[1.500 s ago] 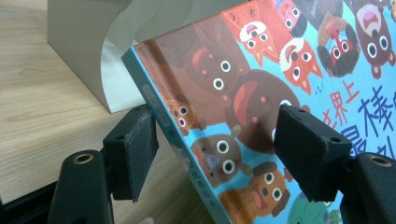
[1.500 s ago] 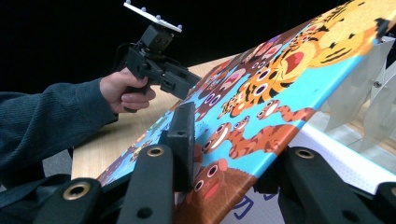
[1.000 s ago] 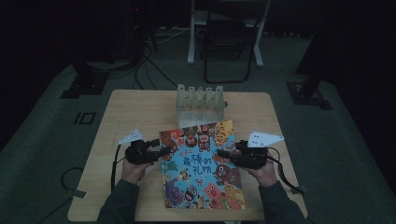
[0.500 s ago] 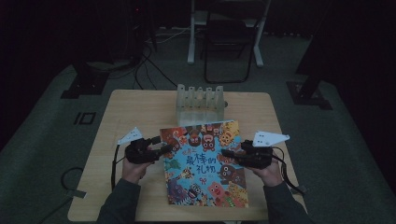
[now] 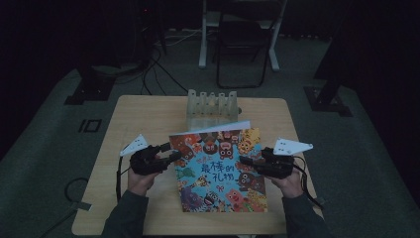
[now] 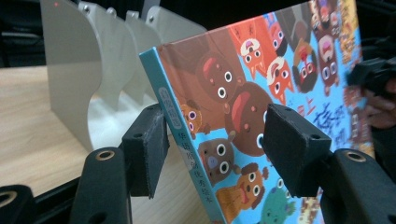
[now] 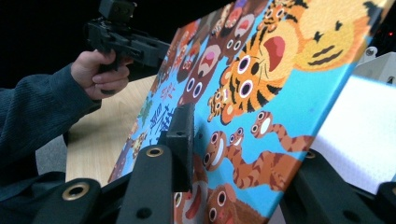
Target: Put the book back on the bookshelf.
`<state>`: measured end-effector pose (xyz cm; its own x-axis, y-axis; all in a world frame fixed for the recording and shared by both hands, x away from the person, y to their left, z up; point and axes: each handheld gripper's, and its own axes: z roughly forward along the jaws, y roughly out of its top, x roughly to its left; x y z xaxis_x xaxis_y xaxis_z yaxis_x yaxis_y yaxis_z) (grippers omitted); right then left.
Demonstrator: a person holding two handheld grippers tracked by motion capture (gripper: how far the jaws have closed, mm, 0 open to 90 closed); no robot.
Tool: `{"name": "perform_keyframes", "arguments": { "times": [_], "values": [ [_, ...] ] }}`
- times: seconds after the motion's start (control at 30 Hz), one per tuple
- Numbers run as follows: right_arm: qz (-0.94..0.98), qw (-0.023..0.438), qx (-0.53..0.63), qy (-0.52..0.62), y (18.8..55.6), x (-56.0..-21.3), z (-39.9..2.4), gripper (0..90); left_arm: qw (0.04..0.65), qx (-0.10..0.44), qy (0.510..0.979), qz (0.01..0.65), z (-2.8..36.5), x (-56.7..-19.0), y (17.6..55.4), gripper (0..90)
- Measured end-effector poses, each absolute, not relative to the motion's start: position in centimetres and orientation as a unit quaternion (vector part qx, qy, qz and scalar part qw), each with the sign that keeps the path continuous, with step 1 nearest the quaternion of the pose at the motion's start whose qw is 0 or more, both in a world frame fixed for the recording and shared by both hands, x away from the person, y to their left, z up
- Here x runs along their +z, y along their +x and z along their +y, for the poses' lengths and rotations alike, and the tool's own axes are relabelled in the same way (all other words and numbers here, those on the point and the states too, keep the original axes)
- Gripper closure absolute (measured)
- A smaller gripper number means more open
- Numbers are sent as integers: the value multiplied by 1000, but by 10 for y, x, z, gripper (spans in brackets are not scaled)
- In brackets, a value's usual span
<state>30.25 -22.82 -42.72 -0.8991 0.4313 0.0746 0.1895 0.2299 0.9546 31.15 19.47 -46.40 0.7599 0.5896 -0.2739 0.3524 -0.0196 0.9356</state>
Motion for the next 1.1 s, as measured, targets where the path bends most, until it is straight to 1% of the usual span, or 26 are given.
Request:
{"name": "perform_keyframes", "arguments": {
  "times": [0.13,0.37,0.6,0.83,1.1],
  "values": [
    [773,101,591,206,304,-428,-234,657,631,104,699,320,192,-453,306,437],
    [777,109,583,211,305,-429,-240,628,638,115,698,305,187,-442,301,443],
    [776,119,580,217,306,-431,-242,606,640,125,697,298,185,-438,297,463],
    [772,119,584,222,309,-435,-244,596,645,129,694,294,183,-435,295,472],
    [776,128,574,229,312,-440,-246,567,654,133,695,268,179,-427,289,479]
  ]
}}
